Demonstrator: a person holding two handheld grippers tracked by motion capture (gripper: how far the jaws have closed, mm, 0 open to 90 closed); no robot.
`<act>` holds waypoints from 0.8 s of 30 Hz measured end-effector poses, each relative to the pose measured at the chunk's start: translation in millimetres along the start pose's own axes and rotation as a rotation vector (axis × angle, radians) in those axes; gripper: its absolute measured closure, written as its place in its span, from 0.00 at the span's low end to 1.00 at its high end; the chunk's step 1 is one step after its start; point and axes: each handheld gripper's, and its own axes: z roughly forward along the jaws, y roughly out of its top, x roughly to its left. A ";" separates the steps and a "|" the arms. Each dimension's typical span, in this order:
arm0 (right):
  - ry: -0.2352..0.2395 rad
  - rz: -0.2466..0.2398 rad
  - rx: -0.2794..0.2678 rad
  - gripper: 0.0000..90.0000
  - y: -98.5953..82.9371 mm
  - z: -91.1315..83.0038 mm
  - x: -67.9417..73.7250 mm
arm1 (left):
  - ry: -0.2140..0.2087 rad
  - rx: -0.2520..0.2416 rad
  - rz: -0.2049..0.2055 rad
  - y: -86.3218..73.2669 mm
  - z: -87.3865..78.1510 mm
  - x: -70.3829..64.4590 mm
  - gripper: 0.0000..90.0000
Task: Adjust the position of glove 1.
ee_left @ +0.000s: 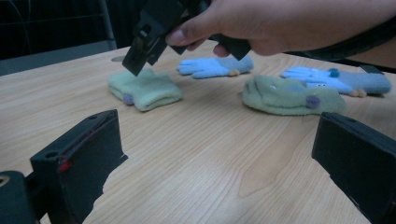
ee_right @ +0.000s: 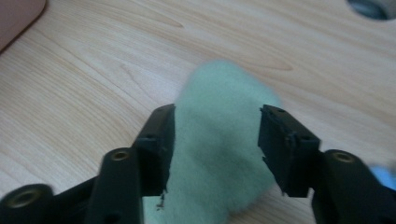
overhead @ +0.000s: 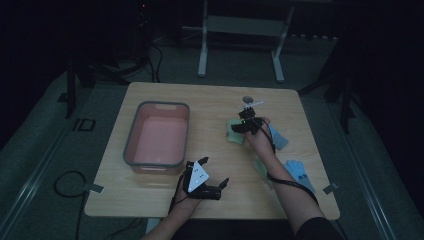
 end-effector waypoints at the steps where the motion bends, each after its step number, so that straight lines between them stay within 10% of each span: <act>1: 0.004 0.007 0.003 0.53 -0.2 1.9 -0.5 | 0.000 0.000 0.000 0.0 0.0 0.0 0.02; 9: 0.012 -0.045 0.056 0.69 -7.3 19.3 1.9 | -0.006 0.003 0.002 0.1 0.1 -0.1 0.02; 17: 0.022 0.000 0.073 0.91 -3.7 20.7 1.5 | -0.003 0.002 0.000 0.0 0.0 -0.8 0.02; 24: 0.051 -0.002 0.041 0.94 -1.5 -2.6 2.5 | -0.006 -0.002 -0.008 -0.1 -0.2 0.1 0.02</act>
